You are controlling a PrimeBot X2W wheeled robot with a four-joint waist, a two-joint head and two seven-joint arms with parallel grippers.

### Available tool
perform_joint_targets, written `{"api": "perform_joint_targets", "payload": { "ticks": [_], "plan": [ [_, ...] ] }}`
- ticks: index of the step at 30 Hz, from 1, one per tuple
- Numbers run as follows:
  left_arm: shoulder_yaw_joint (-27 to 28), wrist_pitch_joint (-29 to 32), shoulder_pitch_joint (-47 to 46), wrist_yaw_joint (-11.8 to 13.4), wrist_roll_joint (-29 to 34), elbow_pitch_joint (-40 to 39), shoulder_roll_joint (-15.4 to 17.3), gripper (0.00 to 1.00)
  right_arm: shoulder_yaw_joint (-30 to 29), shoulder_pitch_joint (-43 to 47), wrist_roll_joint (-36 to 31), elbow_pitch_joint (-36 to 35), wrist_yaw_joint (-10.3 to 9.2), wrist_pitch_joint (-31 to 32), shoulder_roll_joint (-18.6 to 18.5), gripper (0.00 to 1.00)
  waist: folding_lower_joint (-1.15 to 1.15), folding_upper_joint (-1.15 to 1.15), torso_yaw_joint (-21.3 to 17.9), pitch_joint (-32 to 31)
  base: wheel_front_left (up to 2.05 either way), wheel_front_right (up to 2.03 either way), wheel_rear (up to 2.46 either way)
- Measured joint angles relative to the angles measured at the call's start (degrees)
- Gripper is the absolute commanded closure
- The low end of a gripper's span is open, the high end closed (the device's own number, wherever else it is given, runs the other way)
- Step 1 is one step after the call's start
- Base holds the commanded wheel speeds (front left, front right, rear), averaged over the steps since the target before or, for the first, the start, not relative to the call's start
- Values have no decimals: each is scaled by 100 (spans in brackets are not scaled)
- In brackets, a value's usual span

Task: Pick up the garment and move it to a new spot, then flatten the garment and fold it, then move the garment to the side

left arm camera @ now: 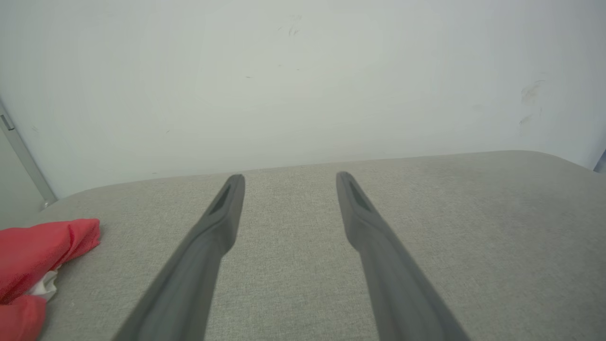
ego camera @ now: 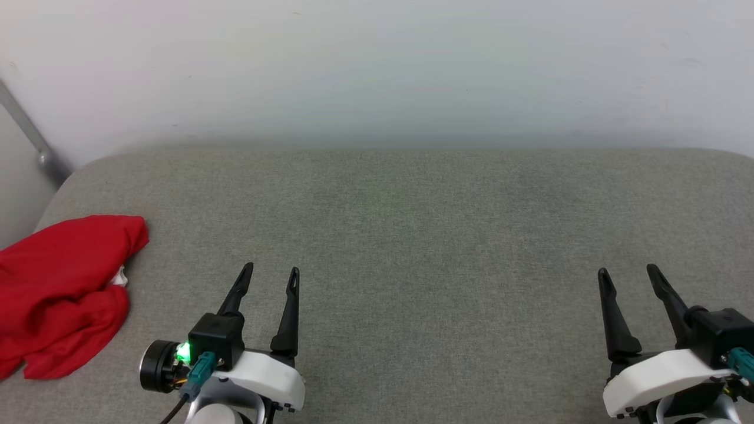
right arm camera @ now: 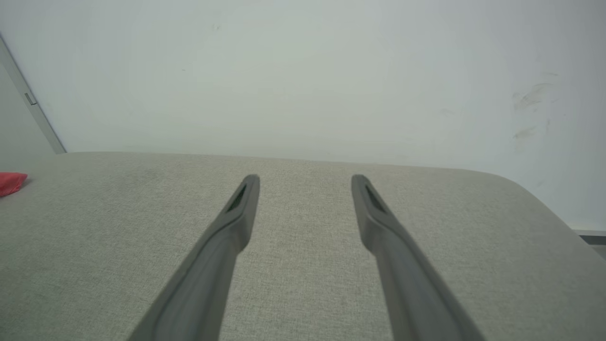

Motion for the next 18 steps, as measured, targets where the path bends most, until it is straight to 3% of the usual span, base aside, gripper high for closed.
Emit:
{"api": "perform_joint_targets", "payload": {
  "ticks": [18],
  "plan": [
    [266, -92, 0, -94, 137, 88, -127, 0, -118, 5, 89, 113, 0, -165, 0, 0, 0, 0, 36, -9, 0, 0, 0]
  ]
}}
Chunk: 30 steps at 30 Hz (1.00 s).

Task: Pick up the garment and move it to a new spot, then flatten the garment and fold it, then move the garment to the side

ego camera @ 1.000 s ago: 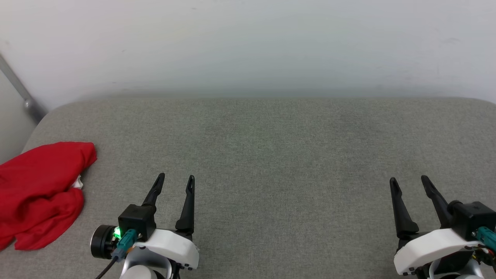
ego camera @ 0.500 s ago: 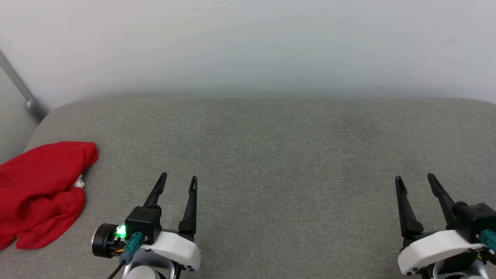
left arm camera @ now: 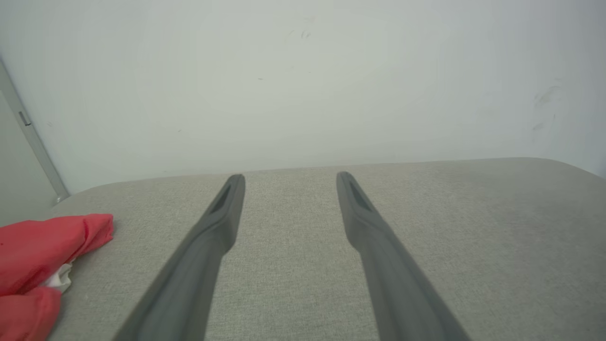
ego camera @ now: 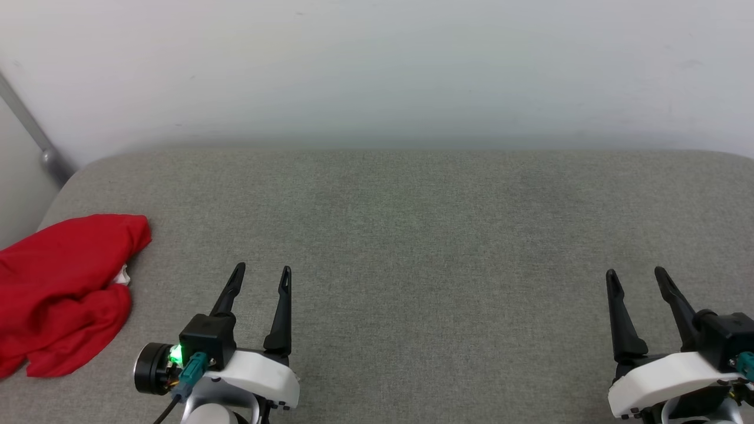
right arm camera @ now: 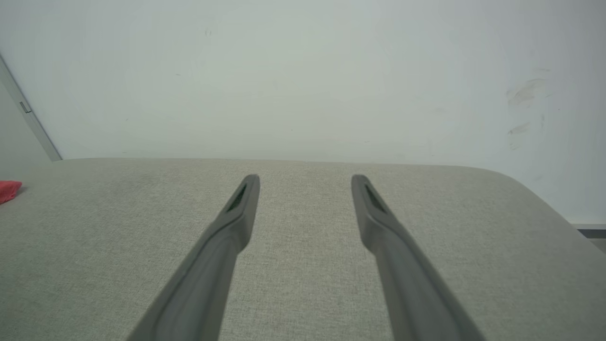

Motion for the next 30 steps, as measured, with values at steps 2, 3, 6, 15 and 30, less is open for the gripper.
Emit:
{"api": "perform_joint_targets", "payload": {
  "ticks": [2, 3, 6, 15, 30],
  "plan": [
    [34, 0, 0, -19, -59, 21, -22, 0, -5, -1, 24, 23, 0, -5, 0, 0, 0, 0, 3, 3, 0, 0, 0],
    [37, 0, 0, -37, -58, 30, -30, 0, -7, -2, 24, 38, 0, -21, 0, 0, 0, 0, 3, 3, 0, 0, 0],
    [70, 0, 0, -87, -103, 77, -73, 0, -14, -3, 33, 77, 0, -29, 0, 0, 0, 0, 9, -2, 0, 0, 0],
    [138, 0, -70, -162, -243, 171, -118, 0, -29, -3, 23, 91, 0, -54, -1, 0, 0, 0, 135, 3, 0, 0, 0],
    [769, 0, -136, -5, -398, 73, -131, 0, 436, -104, -21, 32, 0, -43, 0, 0, 0, 0, 1307, 81, 0, 0, 0]
  ]
}}
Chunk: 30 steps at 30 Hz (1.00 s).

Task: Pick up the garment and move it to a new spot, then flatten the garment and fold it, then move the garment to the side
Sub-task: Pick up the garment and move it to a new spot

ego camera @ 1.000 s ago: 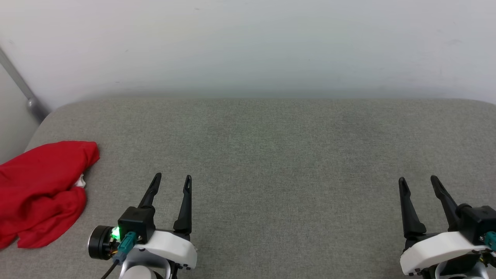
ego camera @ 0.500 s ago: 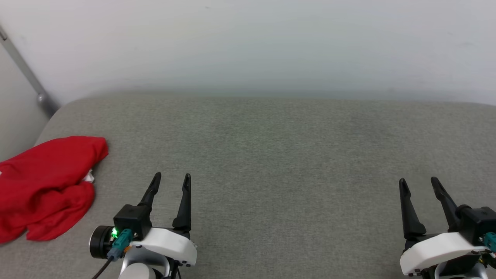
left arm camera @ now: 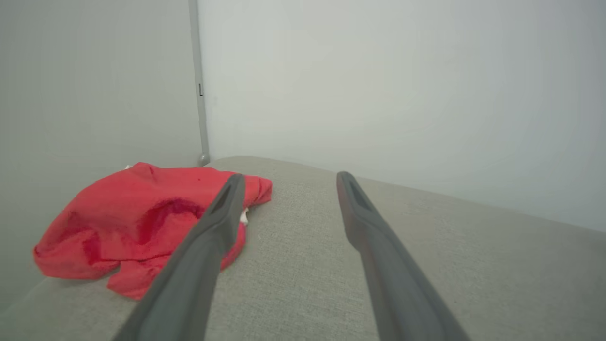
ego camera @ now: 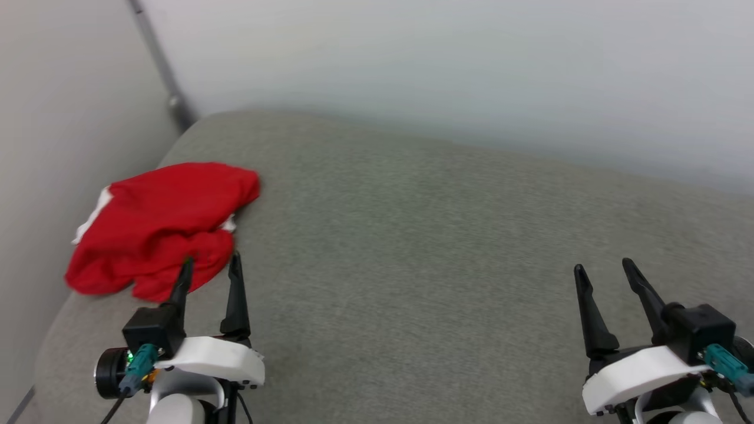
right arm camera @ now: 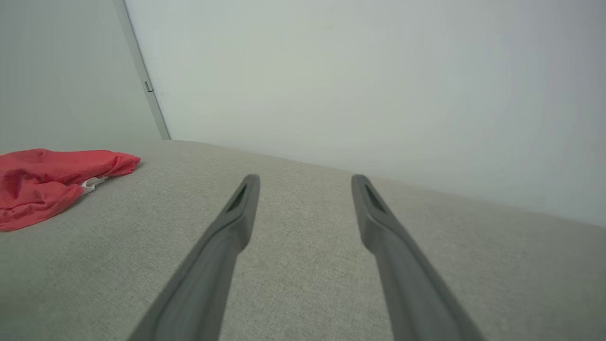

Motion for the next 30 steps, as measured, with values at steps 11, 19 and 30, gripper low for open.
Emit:
{"api": "perform_joint_targets", "payload": {
  "ticks": [11, 19, 30],
  "plan": [
    [366, 0, 54, -123, -31, -78, 14, 0, 432, -153, -146, -7, 0, 66, 0, 0, 0, 0, 1108, 104, 0, 0, 0],
    [486, 0, 76, -227, 18, -171, 8, 0, 605, -271, -163, 2, 0, 101, 1, 0, 0, 0, 1469, 221, 0, 0, 0],
    [530, 0, 47, -307, 146, -119, -5, 0, 639, -387, -176, 88, 0, 100, 1, 0, 0, 0, 1497, 283, 0, 0, 0]
  ]
}}
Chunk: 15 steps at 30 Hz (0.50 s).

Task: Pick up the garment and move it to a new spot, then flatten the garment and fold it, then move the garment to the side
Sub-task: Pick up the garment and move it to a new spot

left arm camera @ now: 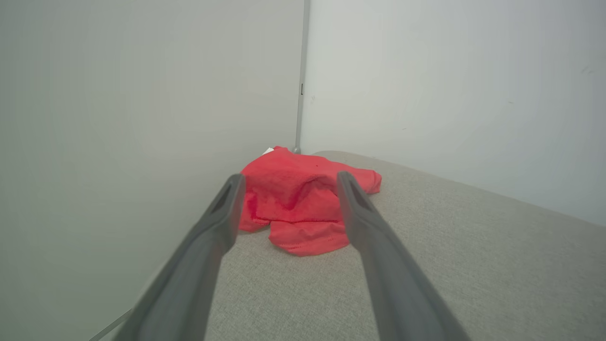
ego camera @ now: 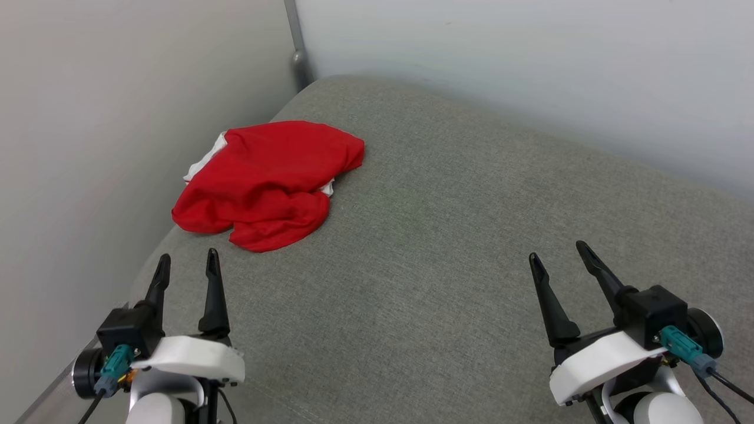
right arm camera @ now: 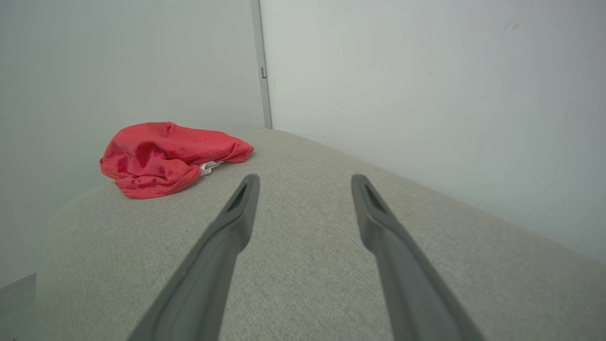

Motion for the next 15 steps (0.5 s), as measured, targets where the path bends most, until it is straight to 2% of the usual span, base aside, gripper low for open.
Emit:
{"api": "perform_joint_targets", "payload": {
  "ticks": [4, 7, 12, 15],
  "plan": [
    [-88, 55, -389, -75, -60, 308, 87, 0, -90, -1, -34, -52, 0, 19, 0, 0, 0, 0, 14, 53, 0, 0, 0],
    [-108, 298, -1037, -151, -254, 527, 282, 0, -149, -14, -140, -172, 0, 100, 0, 0, 0, 0, 10, 186, 0, 0, 0],
    [74, 989, -2219, -199, -670, 783, 916, 0, -69, -300, -311, -387, 1, 255, 3, 0, 0, 0, -195, 539, 0, 0, 0],
    [135, 1673, -2852, -219, -966, 985, 1357, 0, -11, -455, -402, -467, 0, 319, 3, 0, 0, 0, -407, 804, 0, 0, 0]
  ]
}}
